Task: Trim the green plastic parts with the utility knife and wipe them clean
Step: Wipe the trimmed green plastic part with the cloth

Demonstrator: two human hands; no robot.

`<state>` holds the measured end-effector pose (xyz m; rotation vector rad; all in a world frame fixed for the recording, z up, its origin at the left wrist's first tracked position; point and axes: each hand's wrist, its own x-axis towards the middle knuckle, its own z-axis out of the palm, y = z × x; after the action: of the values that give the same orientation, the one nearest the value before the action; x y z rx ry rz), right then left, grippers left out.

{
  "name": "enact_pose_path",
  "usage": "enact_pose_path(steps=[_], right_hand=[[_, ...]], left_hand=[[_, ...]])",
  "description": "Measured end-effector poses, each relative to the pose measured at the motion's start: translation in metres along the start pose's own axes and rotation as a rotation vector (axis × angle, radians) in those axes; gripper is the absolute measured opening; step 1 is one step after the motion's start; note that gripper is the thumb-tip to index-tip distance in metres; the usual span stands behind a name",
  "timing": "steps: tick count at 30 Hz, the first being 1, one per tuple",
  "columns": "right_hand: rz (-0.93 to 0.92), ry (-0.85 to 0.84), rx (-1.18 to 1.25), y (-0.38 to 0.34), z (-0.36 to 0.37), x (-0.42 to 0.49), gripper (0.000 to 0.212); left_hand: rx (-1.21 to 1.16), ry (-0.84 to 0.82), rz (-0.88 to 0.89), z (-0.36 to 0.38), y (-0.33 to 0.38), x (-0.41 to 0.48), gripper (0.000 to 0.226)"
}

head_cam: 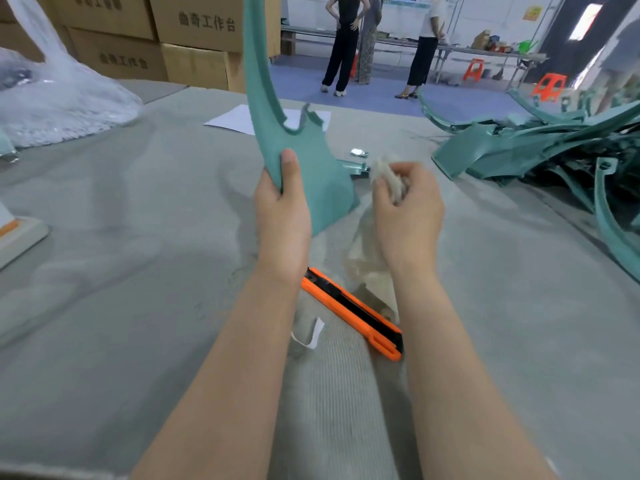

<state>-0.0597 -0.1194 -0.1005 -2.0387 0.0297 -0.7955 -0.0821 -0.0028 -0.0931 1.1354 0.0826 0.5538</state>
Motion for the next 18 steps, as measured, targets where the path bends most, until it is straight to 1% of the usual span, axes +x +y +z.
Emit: enact_pose_path(steps=[2, 3, 4, 5, 6, 7, 8, 9, 10, 11, 12, 14, 18], right_hand=[[0.158, -0.195, -0.309, 0.010, 0.004, -0.001, 0.028], [0.209, -0.262, -0.389, 0.011, 0.004, -0.003, 0.030], [0.205, -0.252, -0.382, 0.008, 0.004, -0.004, 0.029], [0.150, -0.178, -0.294, 0.002, 0.005, -0.004, 0.026], [0.081, -0.083, -0.150, -0.008, 0.006, -0.005, 0.023], [0.045, -0.025, 0.022, -0.021, 0.009, -0.008, 0.019], [0.056, -0.044, 0.217, -0.038, 0.014, -0.013, 0.017], [0.103, -0.129, 0.415, -0.059, 0.020, -0.019, 0.014], [0.166, -0.261, 0.601, -0.079, 0.028, -0.030, 0.012], [0.227, -0.411, 0.748, -0.099, 0.038, -0.042, 0.011], [0.278, -0.550, 0.847, -0.117, 0.048, -0.054, 0.012], [0.323, -0.773, 0.967, -0.153, 0.071, -0.083, 0.023], [0.377, -1.044, 1.067, -0.222, 0.116, -0.162, 0.030]], left_hand=[[0.016, 0.092, 0.161, 0.002, 0.010, -0.003, 0.020], [-0.002, 0.132, 0.209, 0.003, 0.018, -0.004, 0.021], [-0.027, 0.164, 0.243, 0.001, 0.025, -0.004, 0.022], [-0.057, 0.192, 0.271, -0.001, 0.034, -0.003, 0.022], [-0.083, 0.212, 0.298, -0.005, 0.044, -0.002, 0.022], [-0.102, 0.230, 0.320, -0.011, 0.055, 0.000, 0.022], [-0.119, 0.253, 0.337, -0.019, 0.066, 0.001, 0.022], [-0.134, 0.282, 0.345, -0.029, 0.077, 0.002, 0.022], [-0.144, 0.312, 0.349, -0.041, 0.088, 0.003, 0.022], [-0.150, 0.350, 0.350, -0.056, 0.098, 0.002, 0.022], [-0.151, 0.397, 0.350, -0.072, 0.108, 0.000, 0.021], [-0.142, 0.523, 0.349, -0.110, 0.127, -0.009, 0.018], [-0.153, 0.802, 0.411, -0.204, 0.166, -0.042, 0.012]])
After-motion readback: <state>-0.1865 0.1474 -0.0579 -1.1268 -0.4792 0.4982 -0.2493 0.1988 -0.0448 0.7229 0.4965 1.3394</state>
